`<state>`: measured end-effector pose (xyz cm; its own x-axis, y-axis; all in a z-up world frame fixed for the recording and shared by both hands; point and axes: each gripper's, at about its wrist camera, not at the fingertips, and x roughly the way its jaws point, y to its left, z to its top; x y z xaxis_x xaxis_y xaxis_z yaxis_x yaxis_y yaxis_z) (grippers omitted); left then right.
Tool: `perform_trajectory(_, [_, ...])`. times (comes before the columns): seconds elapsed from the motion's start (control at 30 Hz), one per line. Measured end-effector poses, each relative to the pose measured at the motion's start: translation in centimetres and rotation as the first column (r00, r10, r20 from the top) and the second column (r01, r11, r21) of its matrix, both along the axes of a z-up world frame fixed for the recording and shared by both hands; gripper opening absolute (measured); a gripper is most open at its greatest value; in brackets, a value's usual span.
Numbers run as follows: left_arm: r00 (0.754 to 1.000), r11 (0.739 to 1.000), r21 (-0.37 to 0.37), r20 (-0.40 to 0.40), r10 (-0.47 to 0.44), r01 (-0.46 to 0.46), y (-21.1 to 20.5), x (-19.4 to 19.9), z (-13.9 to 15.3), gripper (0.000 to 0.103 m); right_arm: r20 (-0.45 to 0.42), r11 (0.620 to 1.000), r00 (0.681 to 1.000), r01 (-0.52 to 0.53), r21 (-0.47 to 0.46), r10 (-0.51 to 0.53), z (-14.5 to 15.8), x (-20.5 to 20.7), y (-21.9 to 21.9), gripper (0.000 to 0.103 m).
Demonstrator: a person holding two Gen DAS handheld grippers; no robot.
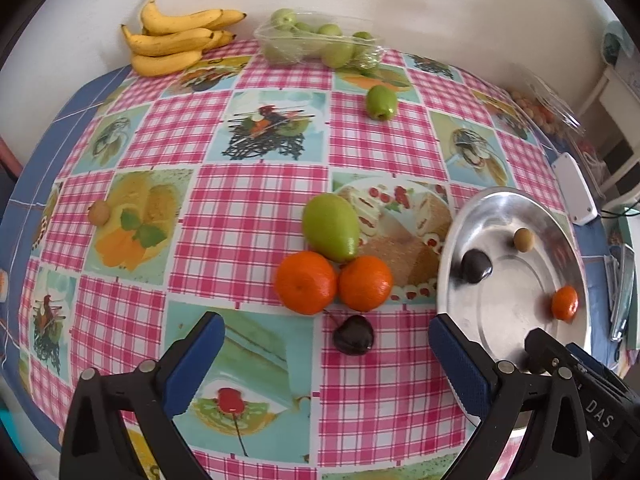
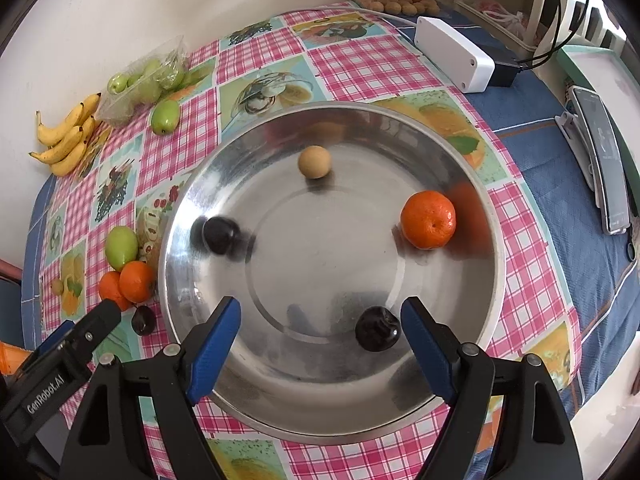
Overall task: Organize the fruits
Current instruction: 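Open the right tool to drop the plum into the bowl, then withdraw, then move both open tools back from the bowl toward the tangerines and dark plum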
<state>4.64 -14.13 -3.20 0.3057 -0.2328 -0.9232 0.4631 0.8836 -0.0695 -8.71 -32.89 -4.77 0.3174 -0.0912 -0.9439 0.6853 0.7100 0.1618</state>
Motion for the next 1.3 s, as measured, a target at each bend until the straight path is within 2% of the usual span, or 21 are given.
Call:
perform_trajectory(0.03, [1.000, 1.000, 0.005, 0.003, 0.006, -0.006, 0.1, 0.1, 0.0, 0.103, -0.001, 1.000, 1.000, -0.002, -0.002, 0.002, 0.0, 0.0, 0.0, 0.084])
perform_trajectory(0.1, [1.000, 1.000, 0.019, 0.008, 0.018, -0.018, 0.3, 0.2, -0.1, 0.103, 0.001, 1.000, 1.000, -0.007, -0.008, 0.007, 0.1, -0.1, 0.0, 0.096])
perform_trajectory(0.27, [0.999, 0.999, 0.035, 0.000, 0.036, -0.036, 0.7, 0.5, -0.4, 0.103, -0.002, 0.999, 1.000, -0.016, -0.037, 0.016, 0.2, 0.0, 0.2, 0.101])
perform_trajectory(0.77, [0.999, 0.998, 0.034, -0.005, 0.051, -0.051, 1.2, 0.9, -0.3, 0.103, 0.005, 0.998, 0.999, -0.038, -0.043, 0.038, 0.0, 0.2, 0.4, 0.102])
perform_trajectory(0.97, [0.997, 0.997, 0.012, -0.021, 0.076, -0.076, 2.0, 1.5, -0.2, 0.103, 0.023, 0.999, 0.999, -0.028, -0.034, 0.029, 0.2, 0.4, 0.6, 0.102])
perform_trajectory(1.3, [0.988, 0.988, -0.043, -0.053, 0.147, -0.149, 4.6, 3.3, 0.2, 0.103, 0.051, 0.995, 0.994, -0.089, -0.051, 0.092, 1.2, 2.9, 3.7, 0.102])
